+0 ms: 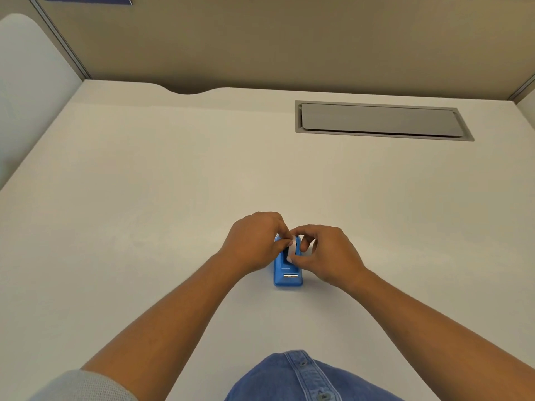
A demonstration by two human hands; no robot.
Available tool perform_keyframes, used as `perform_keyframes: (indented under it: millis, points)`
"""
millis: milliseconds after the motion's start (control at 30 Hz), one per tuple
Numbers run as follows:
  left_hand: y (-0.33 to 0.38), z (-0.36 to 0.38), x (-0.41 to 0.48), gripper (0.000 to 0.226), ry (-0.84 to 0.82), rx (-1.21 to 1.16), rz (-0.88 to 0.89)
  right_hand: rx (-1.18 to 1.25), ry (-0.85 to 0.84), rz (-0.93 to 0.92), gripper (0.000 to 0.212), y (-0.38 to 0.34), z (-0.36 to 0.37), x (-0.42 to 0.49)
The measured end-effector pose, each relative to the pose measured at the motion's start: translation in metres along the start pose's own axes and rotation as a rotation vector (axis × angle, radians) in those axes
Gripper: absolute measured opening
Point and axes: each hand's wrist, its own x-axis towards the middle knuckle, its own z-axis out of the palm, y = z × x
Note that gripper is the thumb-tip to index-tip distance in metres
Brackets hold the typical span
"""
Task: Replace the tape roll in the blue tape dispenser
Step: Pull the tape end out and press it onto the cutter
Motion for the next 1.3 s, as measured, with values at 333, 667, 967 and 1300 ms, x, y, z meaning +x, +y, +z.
perform_keyframes:
  millis: [333,667,967,1300]
  points:
    - [0.007,0.005,-0.006,0.012,0.008,0.007,0.016,-0.004,0.023,-0.034,0.037,0.002,0.002,-0.003]
    - [0.004,0.004,-0.012,0.013,-0.004,-0.024,-0.002,0.038,0.101,-0.045,0.023,0.0,-0.003,-0.007]
    - [0.003,0.004,-0.012,0.015,-0.01,-0.058,0.001,-0.12,0.106,-0.143,0.008,-0.008,-0.008,-0.004]
    - [-0.011,0.009,-0.026,0.06,0.101,-0.268,0.0,-0.204,-0.012,-0.133,0.012,-0.012,-0.007,-0.004]
